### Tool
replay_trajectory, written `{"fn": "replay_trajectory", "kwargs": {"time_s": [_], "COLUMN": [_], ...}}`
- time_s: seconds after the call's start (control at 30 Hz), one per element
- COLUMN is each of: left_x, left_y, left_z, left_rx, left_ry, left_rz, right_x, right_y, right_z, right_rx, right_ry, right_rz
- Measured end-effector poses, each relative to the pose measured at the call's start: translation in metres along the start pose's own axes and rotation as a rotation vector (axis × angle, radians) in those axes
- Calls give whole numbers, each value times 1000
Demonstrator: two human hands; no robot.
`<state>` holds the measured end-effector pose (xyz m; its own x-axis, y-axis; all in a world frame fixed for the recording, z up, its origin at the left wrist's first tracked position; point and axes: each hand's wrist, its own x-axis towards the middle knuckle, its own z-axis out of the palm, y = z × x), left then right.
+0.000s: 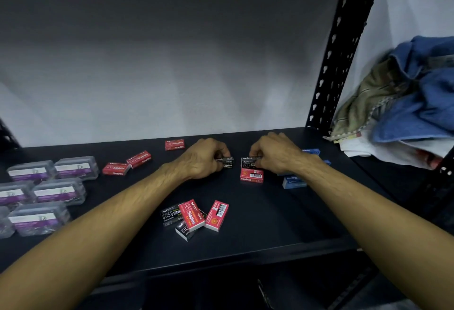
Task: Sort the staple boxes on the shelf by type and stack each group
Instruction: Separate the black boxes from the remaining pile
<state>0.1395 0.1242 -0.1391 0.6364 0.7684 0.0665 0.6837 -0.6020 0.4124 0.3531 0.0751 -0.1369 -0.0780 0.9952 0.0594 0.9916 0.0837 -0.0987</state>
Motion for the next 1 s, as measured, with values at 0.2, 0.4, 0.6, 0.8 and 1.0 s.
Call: {"fn": "replay_trajectory", "kwargs": {"time_s": [0.2, 0.4, 0.6, 0.8, 1.0], "left_x": [0, 0, -1, -5, -15], "left_y": [3, 4, 3, 1, -2], "left_z": [0, 0, -1, -6, -15], "left_rx": [-17, -20, -13, 2, -8], "left_ry": [8, -5, -15, 4, 17], "left_rz": [2, 0, 0, -2, -27], "right_x": [-2, -2, -4, -7, -15], "right_y": [-2, -3, -5, -7, -10], "right_z": [-3, -4, -5, -8, -16], "right_rx": [-24, -37, -38, -52, -36], "right_ry": [20, 32, 14, 18, 51], "right_rz": [-37, -43, -30, -22, -24]}}
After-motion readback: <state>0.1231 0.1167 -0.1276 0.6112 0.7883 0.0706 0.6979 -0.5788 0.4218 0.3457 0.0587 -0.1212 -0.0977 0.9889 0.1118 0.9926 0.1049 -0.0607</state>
